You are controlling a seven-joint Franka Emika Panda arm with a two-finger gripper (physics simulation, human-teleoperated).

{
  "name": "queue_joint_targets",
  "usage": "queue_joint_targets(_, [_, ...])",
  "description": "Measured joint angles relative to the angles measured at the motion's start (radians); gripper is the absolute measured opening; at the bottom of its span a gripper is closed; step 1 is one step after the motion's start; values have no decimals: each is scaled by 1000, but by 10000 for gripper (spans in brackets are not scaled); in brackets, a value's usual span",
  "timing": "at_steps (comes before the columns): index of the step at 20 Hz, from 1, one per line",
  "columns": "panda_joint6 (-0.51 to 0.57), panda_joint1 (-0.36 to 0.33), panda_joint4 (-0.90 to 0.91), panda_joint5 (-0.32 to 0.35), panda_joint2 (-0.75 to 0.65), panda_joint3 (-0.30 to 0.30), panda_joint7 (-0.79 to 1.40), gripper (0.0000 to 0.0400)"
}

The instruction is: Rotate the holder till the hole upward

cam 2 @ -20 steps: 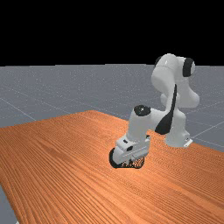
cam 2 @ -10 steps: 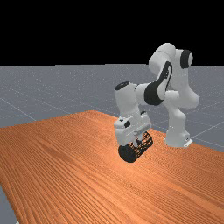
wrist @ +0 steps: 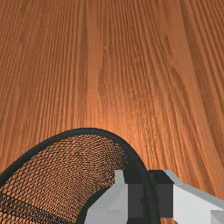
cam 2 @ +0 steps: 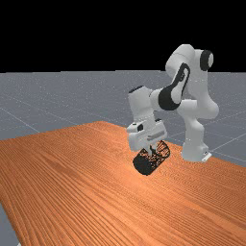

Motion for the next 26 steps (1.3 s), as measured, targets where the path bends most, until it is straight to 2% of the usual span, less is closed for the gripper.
queue_joint_targets(1, [-92,-43,20,129,35,21,-115,48])
queue_joint_targets(2, [-105,-66,23,178,60,35,-162,46])
queue_joint_targets(4, [39,-65,-13,152,70,46,-152,41])
queue_joint_targets(5, [9,-80,-47,210,63,48,-206,46])
queue_joint_targets(6, [120,-44,-101,115,16,32,-117,33])
queue_joint_targets(7, [129,-53,-100,137,28,41,-142,32])
queue_joint_targets(8, [22,-14,2,-59,94,8,62,34])
queue_joint_targets(9, [28,-16,6,-55,114,9,58,70])
queue_joint_targets(10, [49,-17,6,-48,138,12,50,60])
queue_joint_targets(11, [216,-24,-80,-46,122,31,-99,58])
queue_joint_targets(12, [243,-24,-80,-31,135,33,-82,35])
queue_joint_targets(13, [259,-24,-76,-21,141,34,-77,33])
queue_joint_targets(16, [309,-36,-60,10,162,44,-100,69])
queue_joint_targets(17, [336,20,-57,-78,168,-5,31,68])
queue_joint_targets(18, [348,32,-51,-92,175,-15,48,77])
queue_joint_targets(20, [359,56,-102,-149,138,-35,106,42])
queue_joint_targets(21, [369,69,-129,-174,113,-40,130,42])
queue_joint_targets(22, [404,28,-177,-72,80,7,35,33])
queue_joint_targets(23, [417,26,-209,-59,56,15,25,32])
queue_joint_targets(24, [427,30,-236,-63,37,16,30,172])
queue_joint_targets(25, [424,9,-251,-3,27,40,-54,262])
queue_joint_targets(26, [428,9,-266,-2,17,42,-62,316])
